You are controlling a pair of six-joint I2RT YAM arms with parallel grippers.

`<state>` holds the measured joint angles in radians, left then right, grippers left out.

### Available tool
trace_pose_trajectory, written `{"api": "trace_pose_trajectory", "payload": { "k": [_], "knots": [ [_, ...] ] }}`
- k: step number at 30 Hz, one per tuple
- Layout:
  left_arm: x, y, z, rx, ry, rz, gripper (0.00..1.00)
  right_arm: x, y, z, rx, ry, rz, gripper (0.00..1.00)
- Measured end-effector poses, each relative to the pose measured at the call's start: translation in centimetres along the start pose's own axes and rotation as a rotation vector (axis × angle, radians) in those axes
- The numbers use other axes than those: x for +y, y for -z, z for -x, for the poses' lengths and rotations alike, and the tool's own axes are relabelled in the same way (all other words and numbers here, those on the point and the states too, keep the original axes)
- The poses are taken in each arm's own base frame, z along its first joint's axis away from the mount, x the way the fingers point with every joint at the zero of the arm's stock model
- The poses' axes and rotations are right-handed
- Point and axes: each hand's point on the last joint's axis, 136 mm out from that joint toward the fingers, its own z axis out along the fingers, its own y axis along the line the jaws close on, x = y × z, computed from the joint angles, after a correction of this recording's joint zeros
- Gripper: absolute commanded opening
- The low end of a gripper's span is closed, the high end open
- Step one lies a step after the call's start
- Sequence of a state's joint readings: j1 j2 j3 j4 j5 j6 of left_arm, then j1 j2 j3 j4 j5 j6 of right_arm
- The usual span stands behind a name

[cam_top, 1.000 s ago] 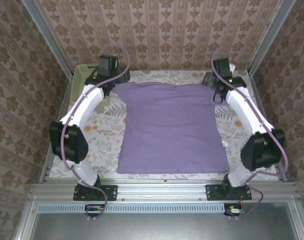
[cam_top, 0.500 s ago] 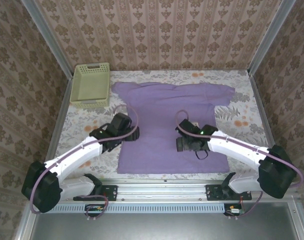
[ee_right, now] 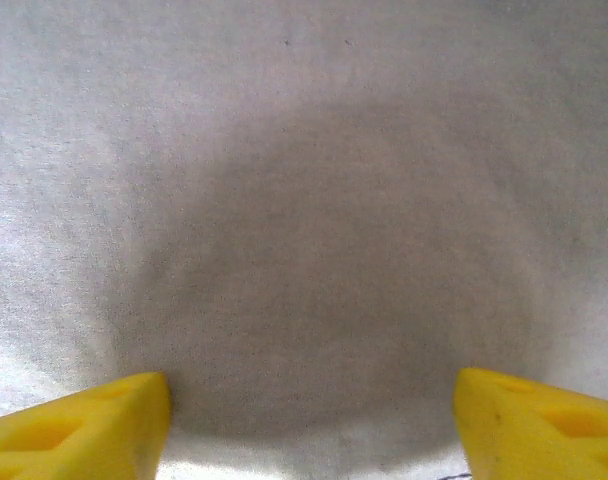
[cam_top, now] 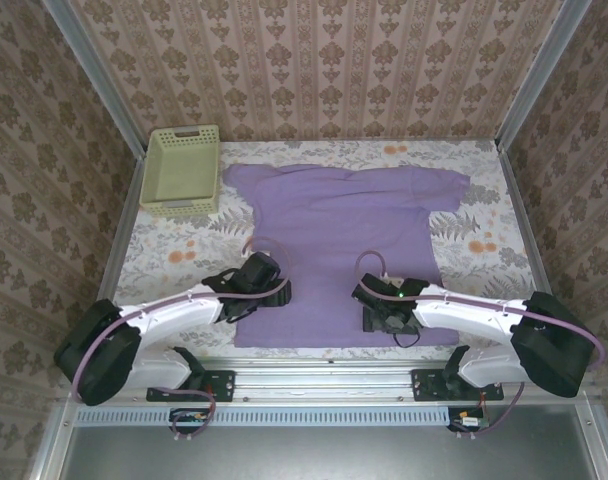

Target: Fold the inside-out t-shirt

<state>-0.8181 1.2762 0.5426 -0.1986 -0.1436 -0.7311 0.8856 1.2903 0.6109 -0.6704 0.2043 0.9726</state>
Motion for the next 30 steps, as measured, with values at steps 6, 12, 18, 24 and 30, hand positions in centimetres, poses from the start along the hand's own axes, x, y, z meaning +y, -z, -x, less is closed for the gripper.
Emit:
{"api": "trace_pose_trajectory", "payload": {
  "k": [6,12,18,24,30],
  "knots": [
    [0.5,-0.3,0.3,-0.007,0.015,0.018,0.78,-0.5,-0.2,-1.5,0.021,-0.016,0.007,0.51],
    [0.8,-0.6,0.3,-0.001,0.019,0.032,0.78,-0.4,0.1,-2.2,0.027,-0.014,0.013,0.40],
    [1.0,-0.8,0.0,0.011,0.016,0.044,0.79,-0.7,0.3,-2.6,0.034,-0.022,0.003,0.31],
    [1.1,-0.8,0.1,0.007,0.016,0.049,0.79,-0.9,0.3,-2.9,0.041,-0.010,-0.009,0.24],
    [1.1,-0.8,0.1,0.006,0.016,0.048,0.80,-1.4,0.3,-3.2,0.043,0.004,-0.035,0.15]
  ]
}}
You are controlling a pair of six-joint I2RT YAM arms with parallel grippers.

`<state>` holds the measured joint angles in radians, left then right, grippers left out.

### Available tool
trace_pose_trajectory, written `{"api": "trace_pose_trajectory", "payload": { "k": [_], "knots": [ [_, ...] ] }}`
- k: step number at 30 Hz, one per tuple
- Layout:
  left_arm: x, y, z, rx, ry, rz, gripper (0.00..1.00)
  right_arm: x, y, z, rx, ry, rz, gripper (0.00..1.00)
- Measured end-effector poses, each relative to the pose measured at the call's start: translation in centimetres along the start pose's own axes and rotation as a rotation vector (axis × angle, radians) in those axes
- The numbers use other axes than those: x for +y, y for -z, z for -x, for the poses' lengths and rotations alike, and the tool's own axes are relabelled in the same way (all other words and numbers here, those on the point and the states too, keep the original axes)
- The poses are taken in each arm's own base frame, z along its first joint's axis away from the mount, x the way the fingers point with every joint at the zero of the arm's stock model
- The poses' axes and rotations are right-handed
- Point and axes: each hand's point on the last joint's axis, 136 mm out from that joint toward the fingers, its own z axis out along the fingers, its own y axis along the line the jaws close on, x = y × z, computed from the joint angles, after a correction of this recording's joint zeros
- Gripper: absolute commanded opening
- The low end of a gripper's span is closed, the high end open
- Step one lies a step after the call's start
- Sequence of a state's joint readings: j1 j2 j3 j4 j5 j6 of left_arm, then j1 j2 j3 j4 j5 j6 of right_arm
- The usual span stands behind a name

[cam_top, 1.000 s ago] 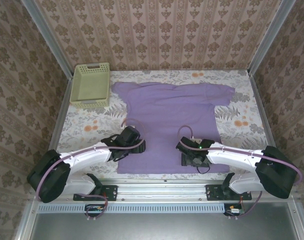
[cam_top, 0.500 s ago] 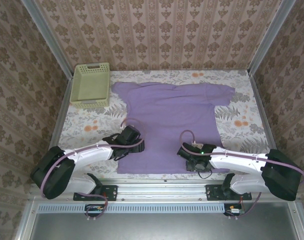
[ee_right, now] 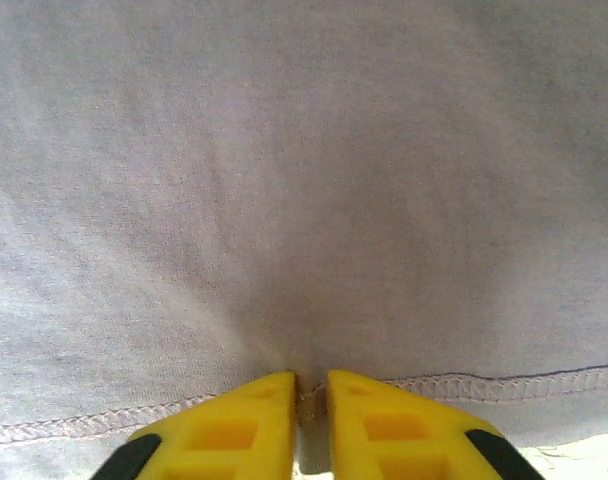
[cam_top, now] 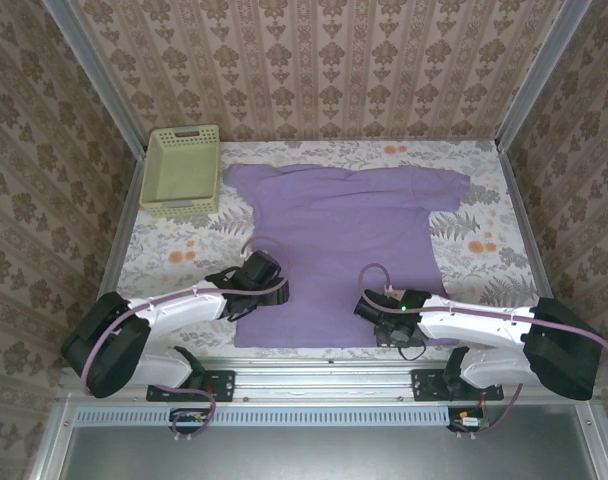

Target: Fold the inside-out t-shirt

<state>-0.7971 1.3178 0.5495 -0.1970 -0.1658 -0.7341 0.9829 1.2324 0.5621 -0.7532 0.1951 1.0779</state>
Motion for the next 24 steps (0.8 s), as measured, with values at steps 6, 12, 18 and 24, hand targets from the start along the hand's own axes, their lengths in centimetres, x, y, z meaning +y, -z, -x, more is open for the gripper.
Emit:
{"api": "trace_pose_trajectory", "payload": {
  "k": [6,12,18,24],
  "knots": [
    [-0.2,0.3,0.3,-0.002,-0.008,-0.001,0.80,-0.4,0.5,0.2,-0.008,0.007,-0.023,0.12],
    [-0.2,0.7,0.6,-0.013,-0.010,-0.007,0.81,-0.7,0.8,0.4,-0.020,0.010,-0.034,0.06],
    [-0.5,1.2,0.9,-0.028,-0.022,-0.024,0.85,-0.9,1.3,0.4,-0.027,0.008,-0.028,0.26],
    [-0.4,1.3,0.8,-0.024,-0.031,-0.020,0.85,0.1,1.4,0.4,-0.021,0.012,0.024,0.35]
  ]
}}
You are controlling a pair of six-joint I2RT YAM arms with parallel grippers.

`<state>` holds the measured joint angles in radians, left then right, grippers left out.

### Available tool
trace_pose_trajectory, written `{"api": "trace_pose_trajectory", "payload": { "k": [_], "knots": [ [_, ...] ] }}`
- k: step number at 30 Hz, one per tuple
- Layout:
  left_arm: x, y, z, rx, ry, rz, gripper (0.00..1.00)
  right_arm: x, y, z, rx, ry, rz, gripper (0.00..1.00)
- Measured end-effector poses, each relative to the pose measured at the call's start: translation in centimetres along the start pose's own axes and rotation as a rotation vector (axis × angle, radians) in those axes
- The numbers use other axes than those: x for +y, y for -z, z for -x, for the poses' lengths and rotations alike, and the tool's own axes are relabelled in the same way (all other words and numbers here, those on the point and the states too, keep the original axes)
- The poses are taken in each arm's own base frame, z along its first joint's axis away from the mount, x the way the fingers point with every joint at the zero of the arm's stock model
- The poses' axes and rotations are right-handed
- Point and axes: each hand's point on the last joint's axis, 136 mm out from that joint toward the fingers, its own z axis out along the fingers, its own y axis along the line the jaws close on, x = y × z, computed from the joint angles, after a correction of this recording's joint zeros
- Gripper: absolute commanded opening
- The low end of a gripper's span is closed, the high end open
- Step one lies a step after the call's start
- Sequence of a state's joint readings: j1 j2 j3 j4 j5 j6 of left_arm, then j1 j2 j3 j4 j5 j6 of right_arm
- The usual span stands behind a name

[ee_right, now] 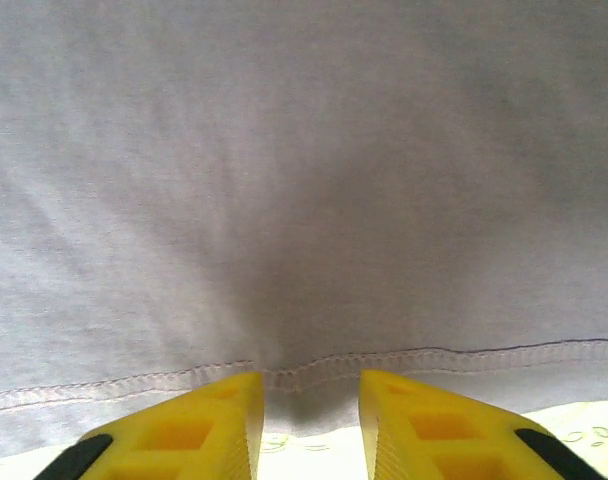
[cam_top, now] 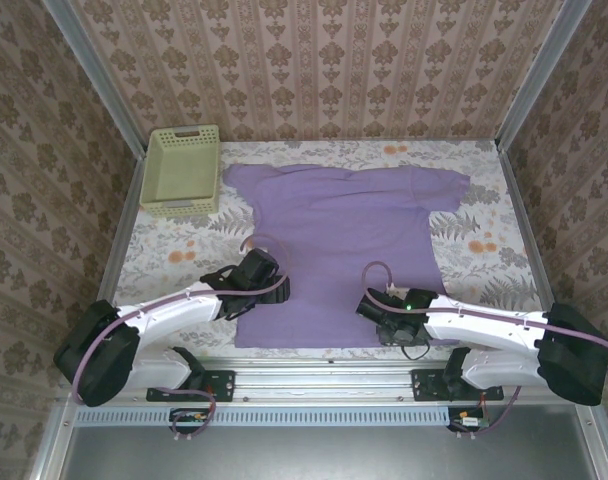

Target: Fold the inside-out t-shirt

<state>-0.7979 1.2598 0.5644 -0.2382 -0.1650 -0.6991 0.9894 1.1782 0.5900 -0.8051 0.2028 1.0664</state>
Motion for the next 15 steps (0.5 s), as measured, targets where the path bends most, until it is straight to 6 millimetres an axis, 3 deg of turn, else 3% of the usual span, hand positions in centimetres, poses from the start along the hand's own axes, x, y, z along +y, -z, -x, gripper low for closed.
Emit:
{"api": "trace_pose_trajectory", "payload": {
  "k": [6,15],
  "knots": [
    [0.0,0.0,0.0,-0.001,0.000,-0.001,0.86,0.8,-0.6,-0.1,0.016,-0.001,0.015,0.32],
    [0.0,0.1,0.1,-0.003,0.000,-0.003,0.87,0.4,-1.2,-0.5,0.032,0.001,-0.013,0.26]
  ]
}}
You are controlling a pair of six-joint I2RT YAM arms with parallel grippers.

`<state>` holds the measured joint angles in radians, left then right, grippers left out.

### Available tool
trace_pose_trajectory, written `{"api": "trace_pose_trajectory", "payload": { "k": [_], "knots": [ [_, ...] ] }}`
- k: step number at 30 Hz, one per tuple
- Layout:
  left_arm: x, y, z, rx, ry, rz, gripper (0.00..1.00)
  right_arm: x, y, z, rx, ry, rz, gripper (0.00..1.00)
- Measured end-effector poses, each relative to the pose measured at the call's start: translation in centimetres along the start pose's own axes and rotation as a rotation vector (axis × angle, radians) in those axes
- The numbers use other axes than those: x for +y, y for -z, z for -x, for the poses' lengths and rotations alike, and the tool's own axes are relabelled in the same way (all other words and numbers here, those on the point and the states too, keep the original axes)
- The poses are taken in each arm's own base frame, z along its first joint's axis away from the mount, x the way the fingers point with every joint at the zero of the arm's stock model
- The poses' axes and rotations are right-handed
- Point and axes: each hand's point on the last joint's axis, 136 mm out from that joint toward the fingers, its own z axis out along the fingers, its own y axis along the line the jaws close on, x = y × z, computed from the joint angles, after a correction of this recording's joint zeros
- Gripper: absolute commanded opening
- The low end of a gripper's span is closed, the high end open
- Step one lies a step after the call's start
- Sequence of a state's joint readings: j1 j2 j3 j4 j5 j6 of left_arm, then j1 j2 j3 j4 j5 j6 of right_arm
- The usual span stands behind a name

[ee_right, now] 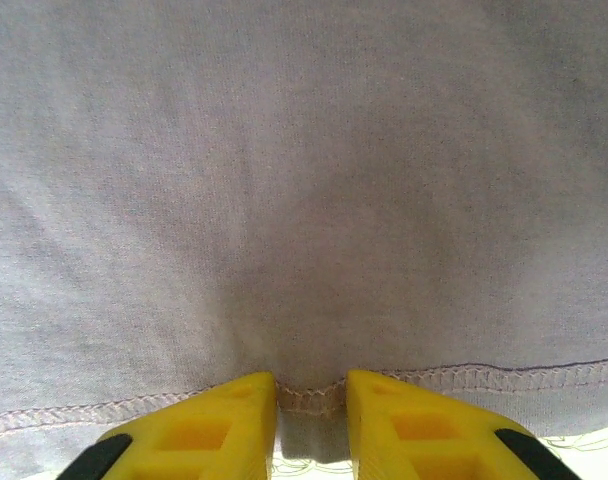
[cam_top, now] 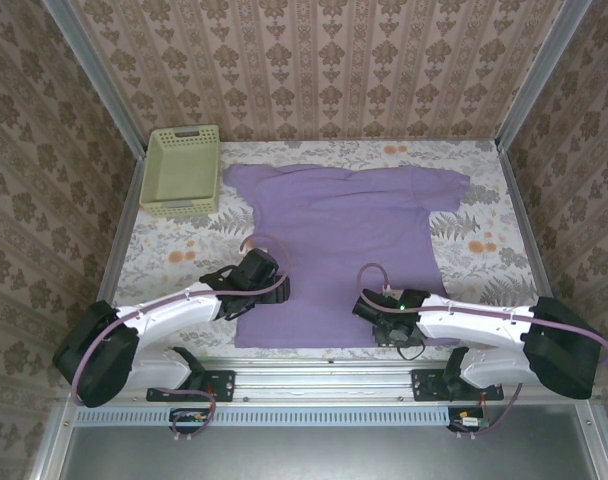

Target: Fold the inside-out t-shirt

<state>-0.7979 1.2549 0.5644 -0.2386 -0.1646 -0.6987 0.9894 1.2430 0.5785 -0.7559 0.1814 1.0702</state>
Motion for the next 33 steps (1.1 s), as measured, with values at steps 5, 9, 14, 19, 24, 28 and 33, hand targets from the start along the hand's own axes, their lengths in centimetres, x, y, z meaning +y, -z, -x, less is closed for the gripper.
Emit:
{"api": "trace_pose_trajectory", "payload": {
  "k": [5,9,14,19,24,28,33],
  "knots": [
    [0.0,0.0,0.0,0.000,0.000,0.000,0.87,-0.1,-0.1,-0.1,0.003,-0.002,-0.008,0.19],
    [0.0,0.0,0.0,0.000,-0.003,0.000,0.87,-0.3,-0.2,-0.1,0.003,-0.006,-0.013,0.11],
    [0.0,0.0,0.0,0.000,-0.008,0.000,0.88,-0.4,-0.1,-0.2,-0.002,0.004,-0.018,0.05],
    [-0.2,0.0,-0.1,0.002,-0.019,-0.004,0.89,-0.6,0.2,-0.1,-0.013,0.006,-0.019,0.00],
    [-0.9,0.3,-0.5,0.001,-0.055,-0.022,0.93,-0.9,1.1,0.2,-0.029,0.004,-0.015,0.00],
    [-2.9,1.1,-0.7,-0.023,-0.139,-0.079,0.96,-0.3,4.3,1.8,-0.106,-0.017,0.054,0.00],
    [-7.8,3.3,-0.8,-0.100,-0.310,-0.212,1.00,0.2,8.3,4.0,-0.201,-0.060,0.156,0.00]
  ]
}}
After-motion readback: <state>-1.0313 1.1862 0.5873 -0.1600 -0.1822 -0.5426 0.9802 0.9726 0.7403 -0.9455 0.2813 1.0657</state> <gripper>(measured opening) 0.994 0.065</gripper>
